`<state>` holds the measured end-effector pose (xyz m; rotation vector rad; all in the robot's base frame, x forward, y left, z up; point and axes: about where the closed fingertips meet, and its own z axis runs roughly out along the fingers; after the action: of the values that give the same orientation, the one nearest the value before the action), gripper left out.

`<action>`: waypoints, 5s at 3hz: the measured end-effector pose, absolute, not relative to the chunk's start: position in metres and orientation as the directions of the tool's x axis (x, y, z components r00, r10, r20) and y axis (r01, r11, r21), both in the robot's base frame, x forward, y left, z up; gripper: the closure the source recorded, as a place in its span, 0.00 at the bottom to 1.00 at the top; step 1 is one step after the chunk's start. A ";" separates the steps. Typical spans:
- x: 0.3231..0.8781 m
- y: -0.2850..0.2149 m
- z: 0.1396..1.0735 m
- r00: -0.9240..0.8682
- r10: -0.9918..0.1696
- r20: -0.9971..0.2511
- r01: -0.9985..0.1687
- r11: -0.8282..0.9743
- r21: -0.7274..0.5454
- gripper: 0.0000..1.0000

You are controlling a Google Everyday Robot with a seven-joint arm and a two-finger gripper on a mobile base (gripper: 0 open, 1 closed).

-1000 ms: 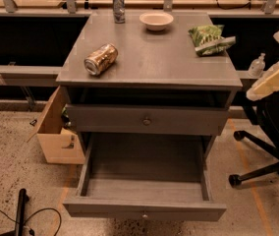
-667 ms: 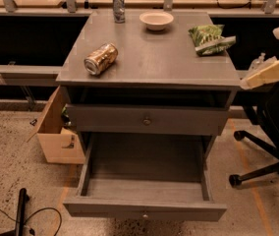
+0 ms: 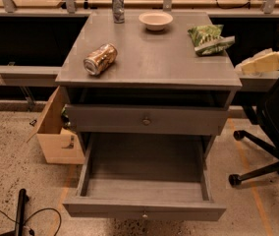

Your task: Place green jalapeno chip bag into middle drawer

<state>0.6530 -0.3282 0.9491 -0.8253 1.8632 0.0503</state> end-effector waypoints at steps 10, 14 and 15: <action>0.859 -0.269 0.867 -0.156 -0.349 -0.924 -0.558 0.803 -0.209 0.89; 0.770 -0.214 0.923 -0.082 -0.276 -0.958 -0.808 0.580 -0.098 1.00; 0.731 -0.215 0.958 -0.030 -0.242 -0.970 -0.831 0.545 -0.110 1.00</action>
Offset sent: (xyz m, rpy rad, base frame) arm 0.0529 0.0207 -0.0129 0.0545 -0.0693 -0.0806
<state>0.7307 -0.2152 0.9580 -0.9416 1.5715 0.6073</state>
